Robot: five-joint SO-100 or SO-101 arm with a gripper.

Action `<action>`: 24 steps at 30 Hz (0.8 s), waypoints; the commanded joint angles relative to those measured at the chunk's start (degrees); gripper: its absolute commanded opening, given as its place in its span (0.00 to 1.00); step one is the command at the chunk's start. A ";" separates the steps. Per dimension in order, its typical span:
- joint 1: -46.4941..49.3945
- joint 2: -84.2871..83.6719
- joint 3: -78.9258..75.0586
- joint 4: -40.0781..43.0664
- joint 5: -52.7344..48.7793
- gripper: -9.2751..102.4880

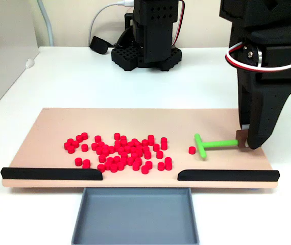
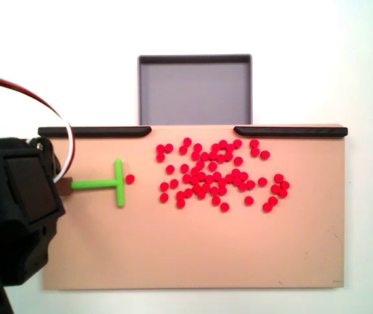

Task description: Gather the left side granules

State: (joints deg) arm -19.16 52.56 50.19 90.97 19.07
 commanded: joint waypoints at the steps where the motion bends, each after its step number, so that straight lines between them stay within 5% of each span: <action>1: -0.44 0.53 -1.85 0.26 0.26 0.08; 24: -1.58 -0.70 -1.85 -0.26 1.67 0.08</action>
State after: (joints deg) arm -20.13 51.77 50.19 90.97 20.21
